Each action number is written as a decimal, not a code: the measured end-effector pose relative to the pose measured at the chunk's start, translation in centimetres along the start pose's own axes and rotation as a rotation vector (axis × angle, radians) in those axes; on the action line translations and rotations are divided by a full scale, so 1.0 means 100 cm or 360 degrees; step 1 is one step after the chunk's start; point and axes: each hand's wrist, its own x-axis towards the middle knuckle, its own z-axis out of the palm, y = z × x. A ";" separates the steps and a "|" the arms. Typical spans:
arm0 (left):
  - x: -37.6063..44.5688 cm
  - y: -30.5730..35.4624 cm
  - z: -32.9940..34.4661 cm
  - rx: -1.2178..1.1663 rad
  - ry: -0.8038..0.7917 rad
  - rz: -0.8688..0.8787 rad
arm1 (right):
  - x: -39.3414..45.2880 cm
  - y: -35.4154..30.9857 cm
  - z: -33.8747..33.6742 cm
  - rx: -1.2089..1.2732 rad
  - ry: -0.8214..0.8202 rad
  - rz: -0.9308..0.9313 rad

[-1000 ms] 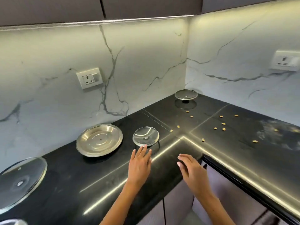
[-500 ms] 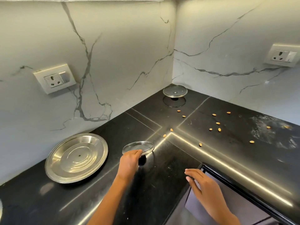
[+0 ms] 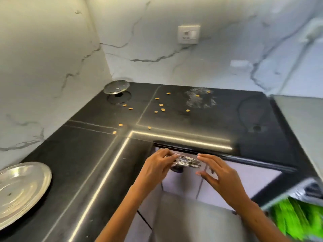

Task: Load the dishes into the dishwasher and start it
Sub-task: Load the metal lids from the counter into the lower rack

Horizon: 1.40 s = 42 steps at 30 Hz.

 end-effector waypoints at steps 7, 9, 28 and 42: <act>0.030 0.170 0.113 -0.0354 -0.0475 0.0493 | -0.189 0.031 -0.104 -0.0154 0.0158 0.0614; 0.026 0.214 0.146 -0.0446 -0.0641 0.0633 | -0.241 0.031 -0.125 -0.0256 0.0205 0.0763; -0.091 0.312 0.543 -0.0183 -0.0967 0.0642 | -0.541 0.227 -0.078 -0.0164 0.0928 0.2152; -0.135 0.268 0.705 0.0132 -0.1379 0.0870 | -0.556 0.426 0.016 -0.0076 0.0450 0.2234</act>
